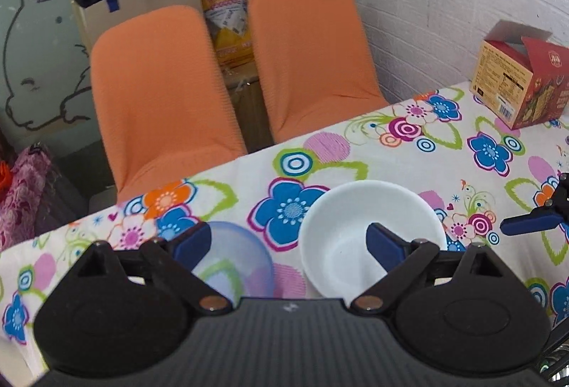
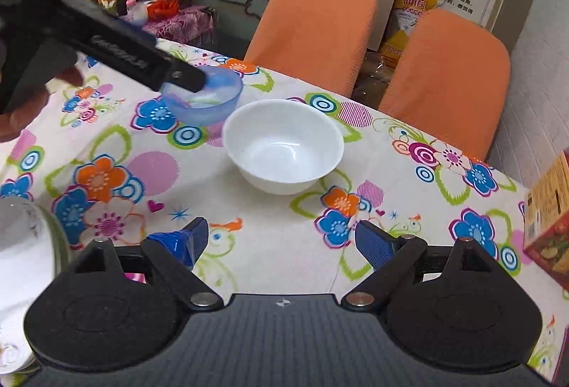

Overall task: Organize plates and bowls
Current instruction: 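Move the left gripper to the white ceramic bowl rim and close, then carry the white bowl with the left gripper and lower it into the steel bowl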

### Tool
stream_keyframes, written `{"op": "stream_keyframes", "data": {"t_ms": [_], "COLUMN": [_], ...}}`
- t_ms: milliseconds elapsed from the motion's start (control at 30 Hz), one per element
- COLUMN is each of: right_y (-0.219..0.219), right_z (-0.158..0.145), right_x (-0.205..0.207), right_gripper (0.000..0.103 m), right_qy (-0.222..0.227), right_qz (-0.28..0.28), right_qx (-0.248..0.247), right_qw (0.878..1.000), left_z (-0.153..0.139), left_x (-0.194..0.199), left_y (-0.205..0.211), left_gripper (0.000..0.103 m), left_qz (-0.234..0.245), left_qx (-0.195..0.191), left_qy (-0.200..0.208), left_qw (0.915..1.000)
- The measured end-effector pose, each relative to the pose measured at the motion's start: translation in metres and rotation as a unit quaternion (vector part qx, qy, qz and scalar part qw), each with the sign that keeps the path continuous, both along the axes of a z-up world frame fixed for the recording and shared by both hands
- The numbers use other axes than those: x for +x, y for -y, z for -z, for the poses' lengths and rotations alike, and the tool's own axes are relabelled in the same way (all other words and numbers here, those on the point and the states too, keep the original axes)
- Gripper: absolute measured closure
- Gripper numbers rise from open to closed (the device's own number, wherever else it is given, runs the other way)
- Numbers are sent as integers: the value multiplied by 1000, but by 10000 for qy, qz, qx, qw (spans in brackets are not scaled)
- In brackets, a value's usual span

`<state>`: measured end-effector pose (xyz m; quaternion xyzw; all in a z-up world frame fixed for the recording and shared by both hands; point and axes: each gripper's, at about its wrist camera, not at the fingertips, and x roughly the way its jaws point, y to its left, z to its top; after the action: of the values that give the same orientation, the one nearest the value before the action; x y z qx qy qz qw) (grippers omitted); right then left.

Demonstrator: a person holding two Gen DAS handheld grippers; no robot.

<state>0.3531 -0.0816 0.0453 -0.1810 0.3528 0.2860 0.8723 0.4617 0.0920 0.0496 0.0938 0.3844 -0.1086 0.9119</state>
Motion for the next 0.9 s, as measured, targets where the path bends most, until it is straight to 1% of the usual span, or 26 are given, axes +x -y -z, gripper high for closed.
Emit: {"op": "stream_keyframes", "data": {"t_ms": [67,167,200,267,300,433,500,700,867,900], "right_y": [1,3,3,3,1,-6,-10,-17,-22,-23], "right_z": [7,18,21,27,29,39,44,48,53,54], "right_x": [12,26,31,39,42,53,57,69,77,79], "right_gripper": [26,26,26,26,26,26,26,26,26,26], "right_qy": [-133,-268,-294,-285,-271,-220,-223,-256,-211,-207], "right_qz": [-57,-136,-194,-291,-349,-553,-646,-666,-759,-781], "right_qx": [-29,-52,-66,-112,-168,-327,-330,46,431,502], "right_qw": [9999,9995,9994,9991,9989,9977,9971,9974,9960,9955], "left_z": [10,19,22,28,31,38,43,55,56,56], "left_x": [18,39,43,50,53,62,64,68,70,70], "left_y": [11,20,22,26,26,26,30,36,35,35], "left_gripper": [10,10,10,10,10,10,10,9,10,11], "left_qz": [166,265,332,392,405,607,649,715,686,680], "left_qx": [144,257,343,666,737,673,778,789,678,665], "left_qy": [-117,-244,-258,-245,-253,-457,-478,-601,-622,-619], "left_qw": [9997,9990,9985,9967,9961,9948,9937,9925,9934,9935]}}
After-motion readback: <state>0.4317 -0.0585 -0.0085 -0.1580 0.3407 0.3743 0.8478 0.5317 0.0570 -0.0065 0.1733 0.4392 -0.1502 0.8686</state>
